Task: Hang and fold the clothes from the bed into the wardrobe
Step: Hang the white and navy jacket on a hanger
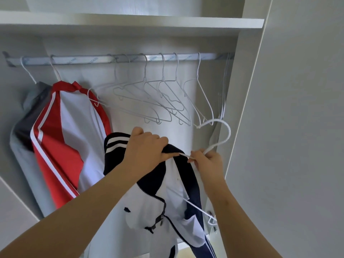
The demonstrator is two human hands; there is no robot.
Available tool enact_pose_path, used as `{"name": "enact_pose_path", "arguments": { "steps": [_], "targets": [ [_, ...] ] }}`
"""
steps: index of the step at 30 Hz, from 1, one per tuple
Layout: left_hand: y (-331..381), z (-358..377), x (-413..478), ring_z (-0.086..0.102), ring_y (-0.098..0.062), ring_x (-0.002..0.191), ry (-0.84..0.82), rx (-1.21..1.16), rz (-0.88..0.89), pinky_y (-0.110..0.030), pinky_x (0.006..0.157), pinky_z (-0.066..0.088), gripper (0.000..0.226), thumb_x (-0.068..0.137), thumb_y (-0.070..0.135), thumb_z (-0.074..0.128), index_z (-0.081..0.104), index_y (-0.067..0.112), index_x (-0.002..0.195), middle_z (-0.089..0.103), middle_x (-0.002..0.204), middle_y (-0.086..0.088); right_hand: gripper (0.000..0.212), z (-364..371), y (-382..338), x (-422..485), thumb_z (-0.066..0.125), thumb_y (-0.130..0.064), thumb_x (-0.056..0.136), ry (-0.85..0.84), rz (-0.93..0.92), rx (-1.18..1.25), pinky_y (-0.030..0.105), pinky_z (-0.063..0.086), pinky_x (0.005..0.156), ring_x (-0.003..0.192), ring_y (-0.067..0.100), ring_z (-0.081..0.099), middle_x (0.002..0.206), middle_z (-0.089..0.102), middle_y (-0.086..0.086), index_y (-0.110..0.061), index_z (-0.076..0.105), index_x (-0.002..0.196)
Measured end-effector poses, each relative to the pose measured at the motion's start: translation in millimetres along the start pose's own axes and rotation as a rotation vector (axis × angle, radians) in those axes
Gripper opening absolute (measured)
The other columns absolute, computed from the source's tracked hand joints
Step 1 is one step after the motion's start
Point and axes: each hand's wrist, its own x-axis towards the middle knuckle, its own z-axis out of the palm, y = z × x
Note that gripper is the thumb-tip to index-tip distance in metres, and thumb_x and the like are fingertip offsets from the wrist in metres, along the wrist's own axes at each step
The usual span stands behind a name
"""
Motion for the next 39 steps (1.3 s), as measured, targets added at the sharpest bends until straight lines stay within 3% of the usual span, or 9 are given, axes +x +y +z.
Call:
{"name": "enact_pose_path", "arguments": {
  "steps": [6, 9, 13, 16, 20, 25, 28, 31, 39],
  "targets": [
    [-4.5, 0.0, -4.2, 0.048, -0.022, 0.047, 0.018, -0.305, -0.212, -0.026, 0.044, 0.033, 0.073, 0.07, 0.076, 0.023, 0.053, 0.01, 0.078, 0.049, 0.05, -0.002, 0.012, 3.8, -12.5, -2.6, 0.068, -0.016, 0.079, 0.291, -0.265, -0.061, 0.027, 0.041, 0.081, 0.087, 0.014, 0.053, 0.08, 0.058, -0.012, -0.022, 0.058, 0.081],
    [-14.9, -4.9, -3.3, 0.048, -0.02, 0.047, 0.114, -0.338, -0.376, -0.023, 0.043, 0.03, 0.055, 0.076, 0.068, 0.044, 0.053, 0.014, 0.078, 0.047, 0.049, 0.003, 0.021, 3.9, -3.4, -9.0, 0.065, -0.008, 0.078, 0.402, -0.322, -0.081, 0.021, 0.039, 0.075, 0.08, 0.007, 0.05, 0.073, 0.053, -0.018, -0.026, 0.054, 0.082],
    [-33.4, -15.8, -2.4, 0.042, -0.001, 0.048, 0.211, -0.505, -0.492, -0.018, 0.047, 0.028, 0.037, 0.081, 0.056, 0.055, 0.052, 0.02, 0.078, 0.044, 0.049, 0.014, 0.02, 3.7, 22.2, -8.4, 0.058, -0.007, 0.079, 0.262, -0.103, -0.114, 0.011, 0.037, 0.052, 0.047, -0.001, 0.047, 0.047, 0.05, -0.014, -0.025, 0.054, 0.071],
    [-38.6, -26.8, -3.5, 0.045, 0.004, 0.054, 0.229, -0.587, -0.489, -0.015, 0.052, 0.032, 0.03, 0.081, 0.055, 0.06, 0.05, 0.026, 0.076, 0.047, 0.053, 0.017, 0.016, 9.5, 36.1, -8.4, 0.064, -0.013, 0.079, 0.052, 0.082, -0.23, 0.023, 0.041, 0.067, 0.069, 0.004, 0.053, 0.076, 0.055, -0.012, -0.023, 0.055, 0.089],
    [-39.1, -43.8, -3.3, 0.049, 0.001, 0.054, 0.187, -0.666, -0.443, -0.016, 0.054, 0.034, 0.03, 0.077, 0.056, 0.06, 0.051, 0.028, 0.073, 0.049, 0.054, 0.017, 0.054, 22.8, 50.6, -11.1, 0.07, -0.018, 0.074, -0.232, 0.179, -0.307, 0.038, 0.042, 0.099, 0.104, 0.019, 0.052, 0.107, 0.053, -0.008, -0.034, 0.05, 0.121],
    [-49.4, -53.0, -6.6, 0.052, -0.001, 0.058, 0.199, -0.7, -0.506, -0.017, 0.057, 0.039, 0.031, 0.073, 0.055, 0.056, 0.056, 0.025, 0.073, 0.054, 0.058, 0.013, 0.01, 26.7, 66.2, -9.5, 0.064, -0.028, 0.077, -0.348, 0.258, -0.576, 0.043, 0.044, 0.096, 0.095, 0.023, 0.059, 0.09, 0.065, 0.0, -0.023, 0.059, 0.085],
    [-63.4, -53.2, -15.1, 0.054, -0.004, 0.061, 0.204, -0.673, -0.535, -0.018, 0.059, 0.041, 0.031, 0.079, 0.048, 0.065, 0.062, 0.017, 0.078, 0.058, 0.063, 0.009, 0.028, 23.4, 70.4, -5.3, 0.065, -0.037, 0.079, -0.252, 0.267, -0.605, 0.03, 0.044, 0.073, 0.066, 0.015, 0.051, 0.065, 0.05, -0.003, -0.017, 0.047, 0.069],
    [-73.6, -52.1, -21.9, 0.054, -0.011, 0.06, 0.207, -0.67, -0.545, -0.018, 0.059, 0.041, 0.027, 0.082, 0.038, 0.065, 0.063, 0.011, 0.078, 0.059, 0.063, 0.0, 0.028, 19.6, 70.6, -4.4, 0.066, -0.031, 0.08, -0.205, 0.317, -0.454, 0.021, 0.033, 0.051, 0.056, 0.012, 0.043, 0.063, 0.046, -0.002, -0.011, 0.048, 0.073],
    [-89.1, -42.3, -38.6, 0.056, -0.014, 0.06, 0.154, -0.653, -0.51, -0.018, 0.058, 0.041, 0.022, 0.082, 0.031, 0.067, 0.064, 0.01, 0.077, 0.06, 0.063, -0.004, 0.008, 7.3, 66.2, -4.1, 0.059, -0.024, 0.09, -0.335, 0.745, 0.034, 0.04, 0.053, 0.061, 0.084, 0.028, 0.062, 0.097, 0.065, 0.009, -0.018, 0.061, 0.094]
  ]
}}
